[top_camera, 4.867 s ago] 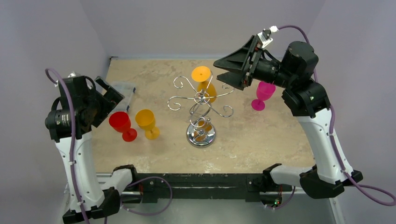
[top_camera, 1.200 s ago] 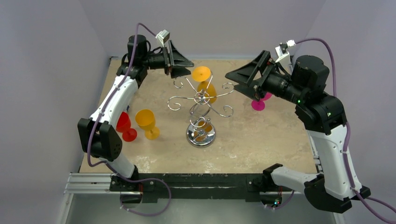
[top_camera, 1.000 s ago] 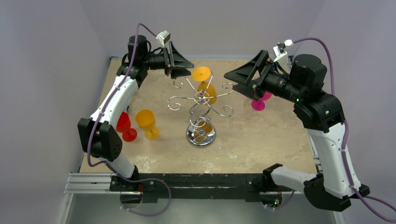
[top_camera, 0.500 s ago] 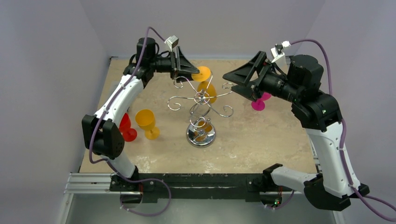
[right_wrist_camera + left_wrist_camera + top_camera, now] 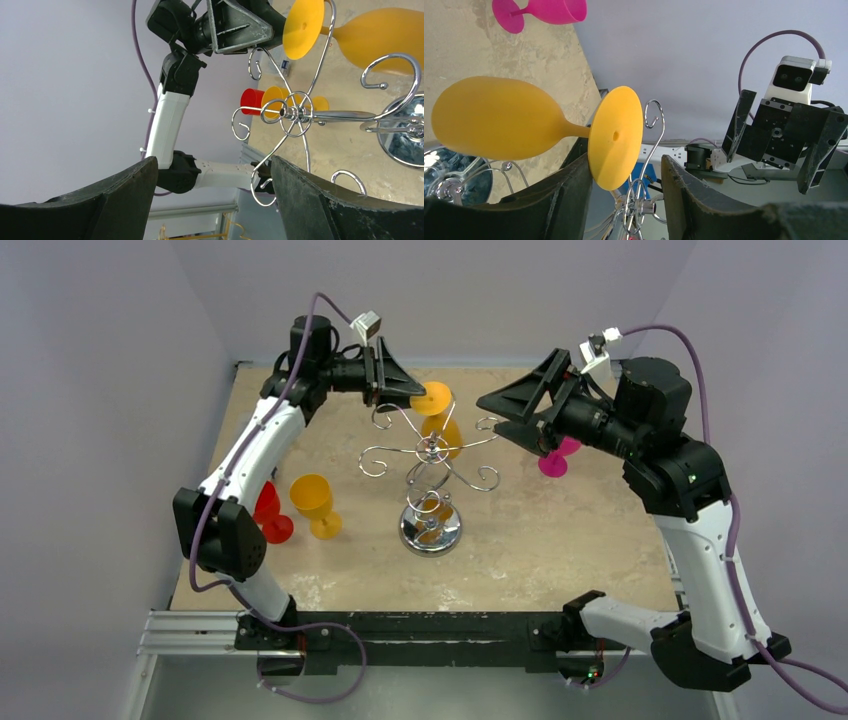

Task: Take the wine glass off the wine glass rack

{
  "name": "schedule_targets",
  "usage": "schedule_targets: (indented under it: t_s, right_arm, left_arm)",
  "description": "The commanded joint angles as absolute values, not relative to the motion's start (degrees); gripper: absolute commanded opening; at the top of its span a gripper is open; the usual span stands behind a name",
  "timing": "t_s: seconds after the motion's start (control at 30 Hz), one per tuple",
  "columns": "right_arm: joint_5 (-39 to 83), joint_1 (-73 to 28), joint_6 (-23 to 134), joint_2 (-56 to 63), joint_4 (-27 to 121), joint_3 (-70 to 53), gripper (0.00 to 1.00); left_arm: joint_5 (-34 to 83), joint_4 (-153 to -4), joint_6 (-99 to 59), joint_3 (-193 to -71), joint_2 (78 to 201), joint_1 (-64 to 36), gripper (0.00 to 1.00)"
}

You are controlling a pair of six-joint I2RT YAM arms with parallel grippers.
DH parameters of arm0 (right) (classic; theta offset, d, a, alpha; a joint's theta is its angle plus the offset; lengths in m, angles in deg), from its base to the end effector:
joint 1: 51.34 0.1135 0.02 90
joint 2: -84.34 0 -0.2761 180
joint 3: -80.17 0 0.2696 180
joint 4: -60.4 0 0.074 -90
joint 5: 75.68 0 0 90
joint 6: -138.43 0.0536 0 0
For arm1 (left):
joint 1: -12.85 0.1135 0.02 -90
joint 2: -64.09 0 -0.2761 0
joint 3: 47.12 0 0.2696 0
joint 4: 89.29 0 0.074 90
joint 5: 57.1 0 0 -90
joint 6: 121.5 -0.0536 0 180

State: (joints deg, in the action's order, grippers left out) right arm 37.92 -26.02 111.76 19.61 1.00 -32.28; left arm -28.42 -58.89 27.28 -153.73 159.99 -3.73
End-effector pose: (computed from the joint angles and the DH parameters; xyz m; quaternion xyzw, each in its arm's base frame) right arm 0.1753 0.1067 0.5377 0.1251 0.7597 0.5453 0.3314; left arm 0.3768 -0.1613 0.4046 0.0207 0.7619 -0.6327 0.1372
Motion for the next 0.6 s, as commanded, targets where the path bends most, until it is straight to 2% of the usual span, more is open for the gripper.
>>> schedule_targets:
  t_s: [0.0,0.57]
  right_arm:
    - [38.9,-26.3,112.0,20.3,3.6,-32.4,0.82]
    - [39.4,-26.3,112.0,20.1,4.1,-31.9,0.82]
  left_arm:
    - [-28.8,-59.0,25.7,-156.9,159.5,-3.8,0.49]
    - [-28.5,-58.2,26.0,-158.6,159.3,-3.8,0.38]
